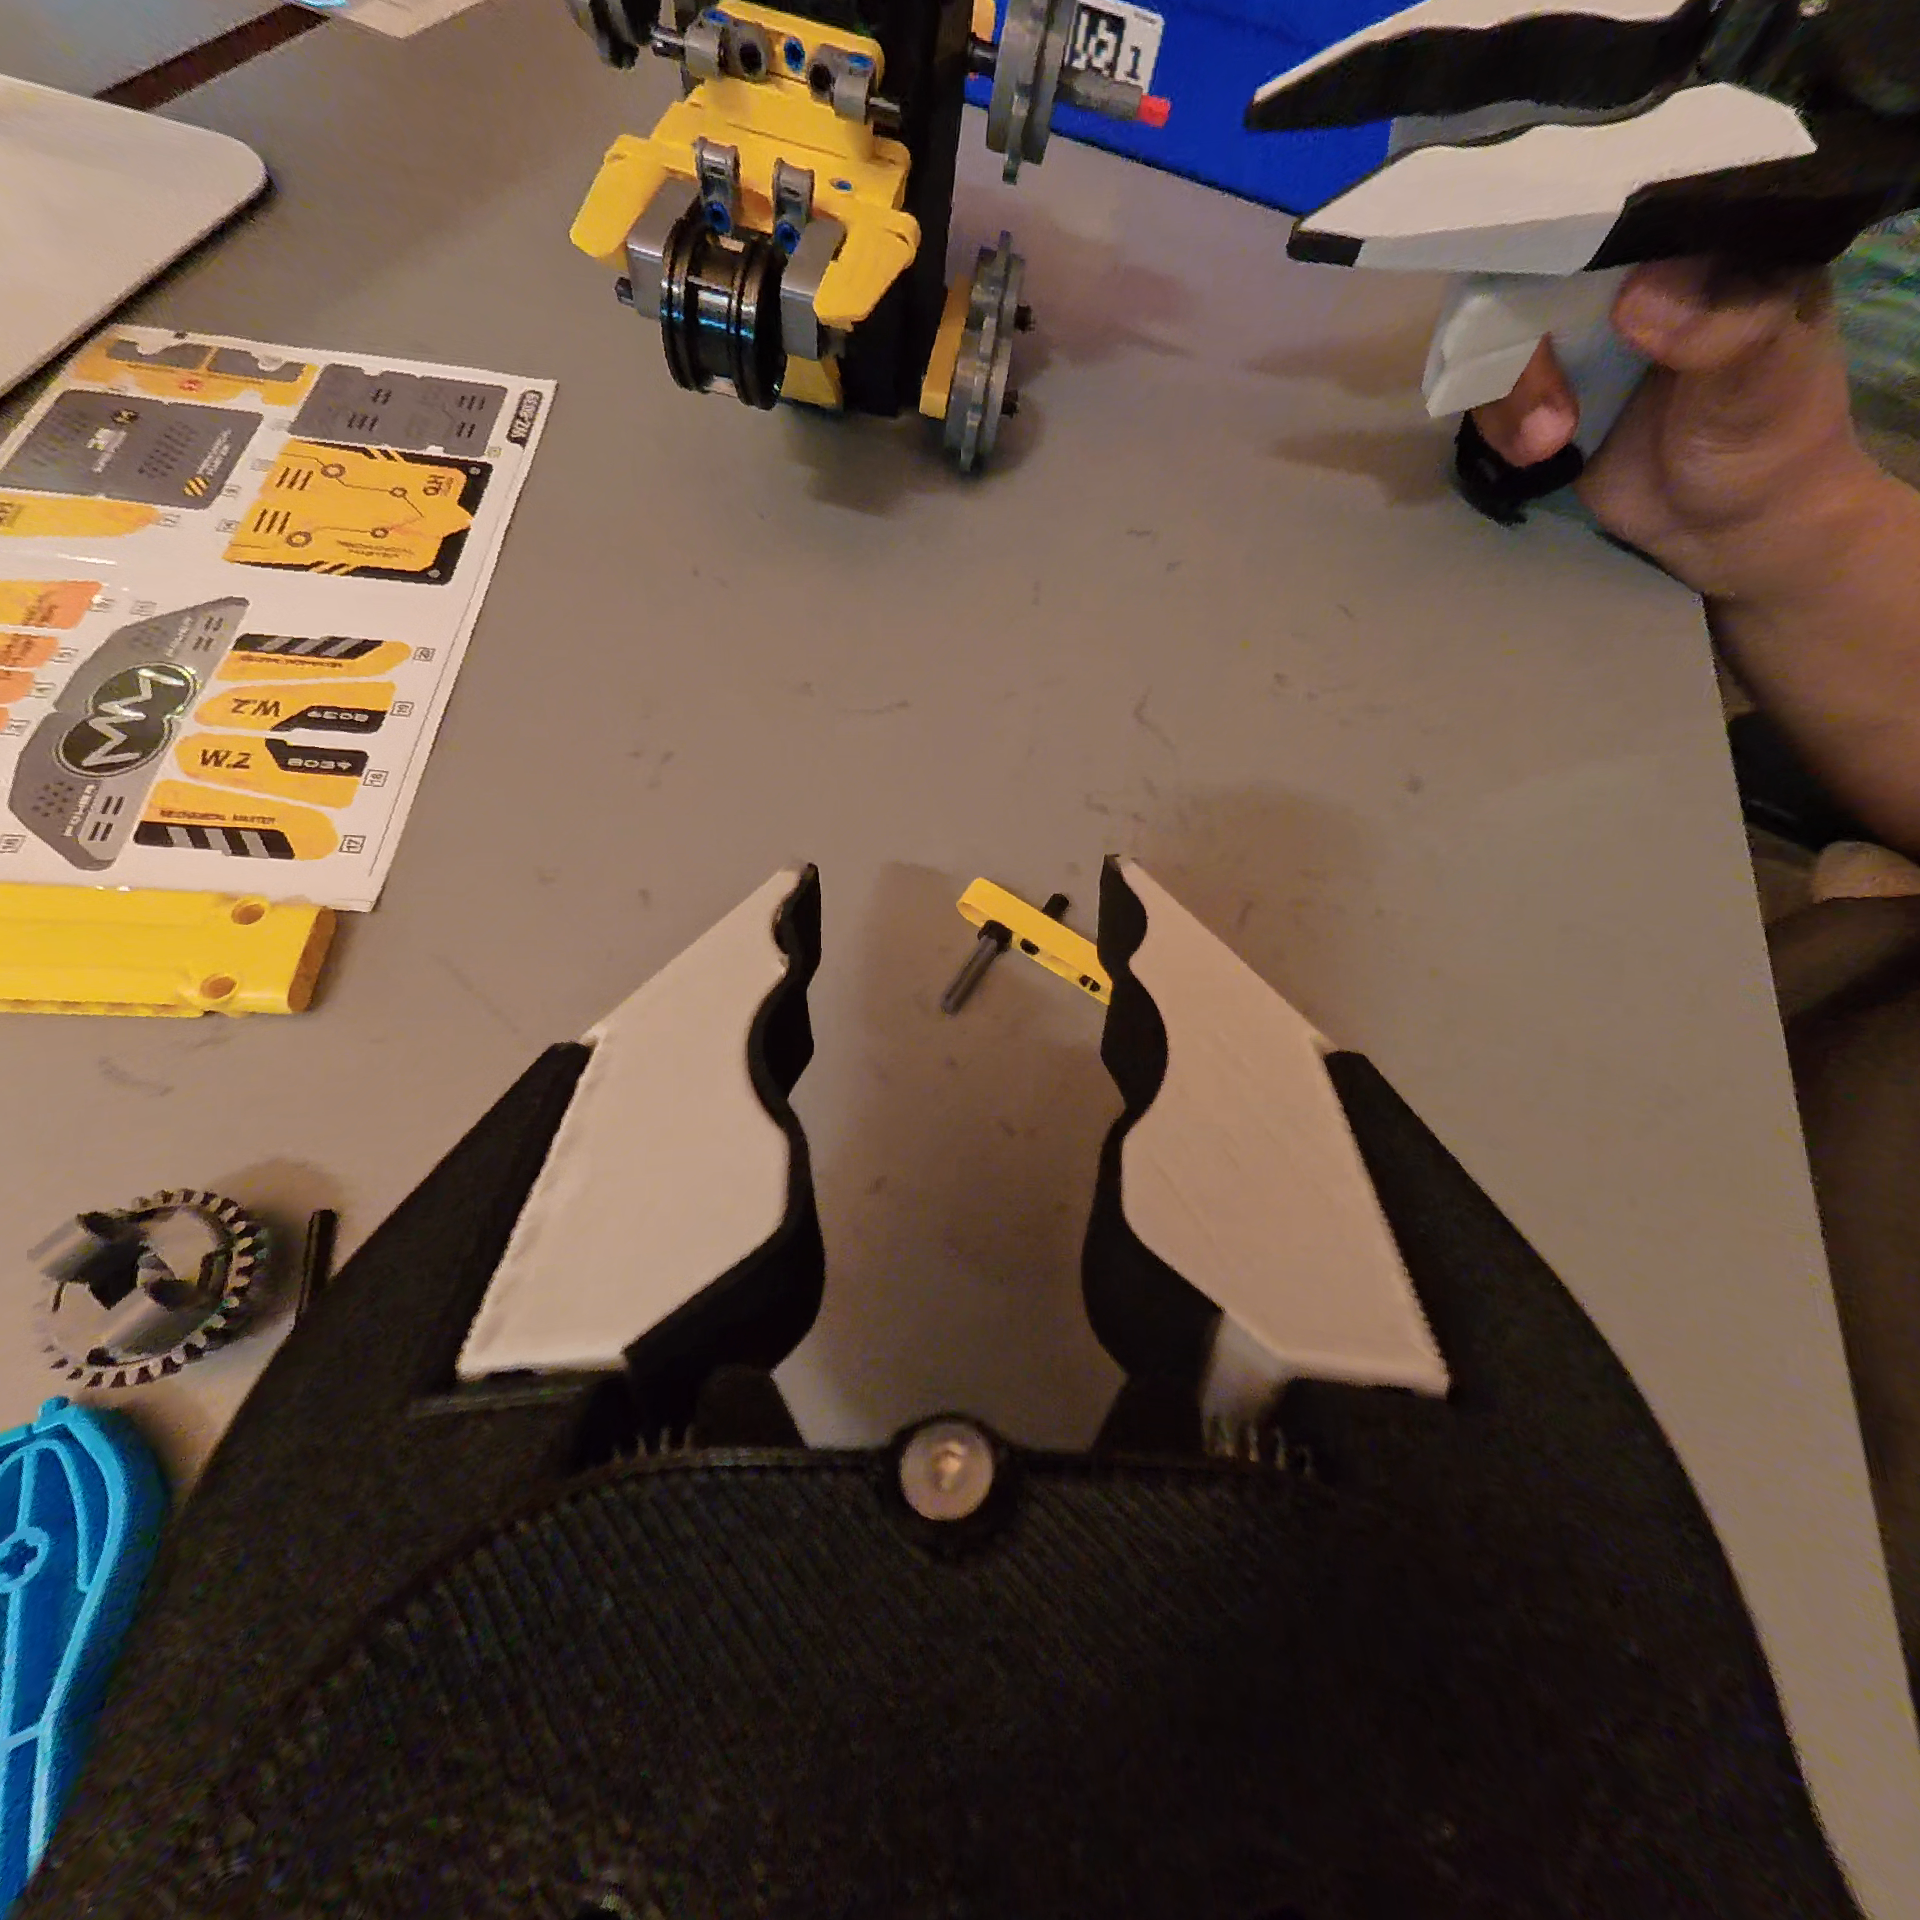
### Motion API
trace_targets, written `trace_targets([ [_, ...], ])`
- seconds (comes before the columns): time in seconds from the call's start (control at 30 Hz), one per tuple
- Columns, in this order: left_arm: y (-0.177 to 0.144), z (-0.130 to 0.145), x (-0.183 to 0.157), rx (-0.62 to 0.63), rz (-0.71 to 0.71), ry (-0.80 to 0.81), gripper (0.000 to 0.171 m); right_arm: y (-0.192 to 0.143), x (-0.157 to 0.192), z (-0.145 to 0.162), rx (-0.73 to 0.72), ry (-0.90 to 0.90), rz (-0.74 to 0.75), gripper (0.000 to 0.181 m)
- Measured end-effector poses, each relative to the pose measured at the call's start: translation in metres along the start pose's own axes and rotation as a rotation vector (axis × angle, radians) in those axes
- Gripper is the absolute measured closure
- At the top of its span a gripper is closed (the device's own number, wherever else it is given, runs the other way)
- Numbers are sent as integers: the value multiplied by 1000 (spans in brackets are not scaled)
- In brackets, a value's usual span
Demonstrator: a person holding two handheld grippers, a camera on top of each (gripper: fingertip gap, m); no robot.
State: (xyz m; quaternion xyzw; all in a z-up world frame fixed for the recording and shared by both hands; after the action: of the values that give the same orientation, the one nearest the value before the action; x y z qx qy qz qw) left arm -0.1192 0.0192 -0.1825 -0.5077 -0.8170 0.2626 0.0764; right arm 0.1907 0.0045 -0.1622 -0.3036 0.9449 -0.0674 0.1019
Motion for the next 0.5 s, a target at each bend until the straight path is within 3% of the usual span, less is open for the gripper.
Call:
trace_targets([
  [0.5,-1,0,7,-6,23,-71,113,1,-2,0,5,25,-31,139],
])
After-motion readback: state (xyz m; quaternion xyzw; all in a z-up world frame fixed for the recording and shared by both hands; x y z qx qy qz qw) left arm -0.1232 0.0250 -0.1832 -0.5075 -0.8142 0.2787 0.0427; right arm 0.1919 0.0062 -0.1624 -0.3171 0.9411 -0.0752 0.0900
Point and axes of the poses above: each gripper's, where its closed fingertips meet, y out along the fingers, z out of its underside, x = y × z across the jaws, the point moved 10 cm from there along -y, back along the fingers, and after that the axes turned 1 degree about z, right-handed, at the moved point
